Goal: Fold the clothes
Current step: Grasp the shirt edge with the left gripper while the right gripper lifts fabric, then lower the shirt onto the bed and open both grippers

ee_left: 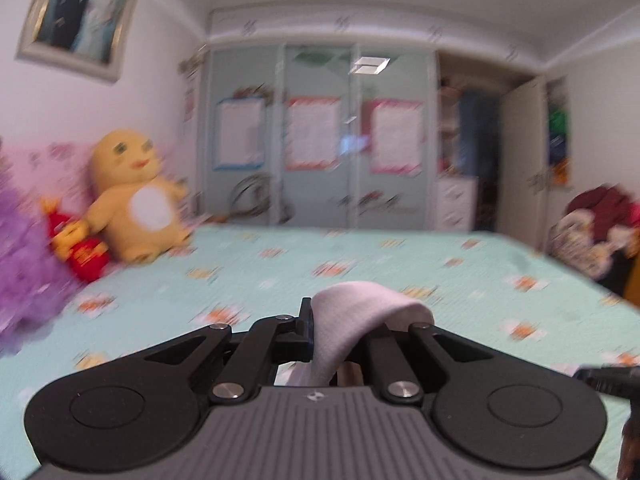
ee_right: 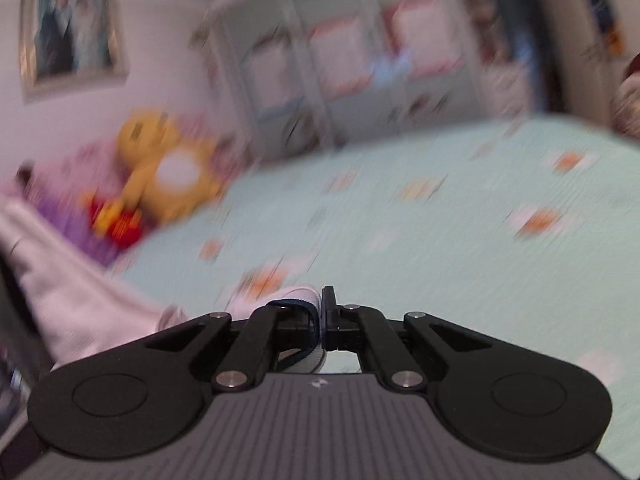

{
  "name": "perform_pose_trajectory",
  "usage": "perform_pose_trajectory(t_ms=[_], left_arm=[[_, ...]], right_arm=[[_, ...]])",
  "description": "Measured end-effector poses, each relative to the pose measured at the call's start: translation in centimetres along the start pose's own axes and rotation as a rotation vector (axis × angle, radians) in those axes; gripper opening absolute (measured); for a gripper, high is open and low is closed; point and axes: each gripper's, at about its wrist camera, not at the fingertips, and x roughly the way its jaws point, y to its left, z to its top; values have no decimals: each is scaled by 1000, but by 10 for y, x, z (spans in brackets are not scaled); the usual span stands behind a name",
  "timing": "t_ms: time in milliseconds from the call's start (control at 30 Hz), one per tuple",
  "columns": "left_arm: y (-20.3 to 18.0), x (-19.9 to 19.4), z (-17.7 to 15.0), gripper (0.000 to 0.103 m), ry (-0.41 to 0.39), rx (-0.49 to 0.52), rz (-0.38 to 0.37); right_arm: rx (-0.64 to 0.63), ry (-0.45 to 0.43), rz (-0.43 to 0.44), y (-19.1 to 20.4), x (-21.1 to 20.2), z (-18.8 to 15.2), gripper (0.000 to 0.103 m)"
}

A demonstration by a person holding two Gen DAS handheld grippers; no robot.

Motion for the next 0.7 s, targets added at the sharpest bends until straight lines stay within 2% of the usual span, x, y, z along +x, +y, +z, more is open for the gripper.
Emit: perform_pose_trajectory(t_ms=[100,167,233,367,433,500,600,633,700], left_arm=[[-34,-8,32,7,-64,48,-91],[-57,-13,48,7,-95,74,-121],[-80,-16,60,7,-116,116,-148],[-122,-11,75,7,-141,228,-157],[-132,-10,83,7,-172,234,-146],[-138,-8,87,9,-203,218,-125],[-143,7,81,12,-176,185,-71],[-144,17,75,12,-136,186,-53],[-145,48,52,14,11,207,-9]], right_arm=[[3,-111,-50,-26,-48,42,1],[13,-106,-69,-38,-62,53,1],[1,-133,-117,-43,-75,48,1],[69,-224,-149,-69,-109,45,1],[101,-258,-164,-89,-124,60,1],[114,-337,-186,-100,-143,80,1],[113,-428,-211,-112,-160,102,1],[109,-432,-218,-116,-160,106,1],[87,-351,-220,-121,-138,103,2]])
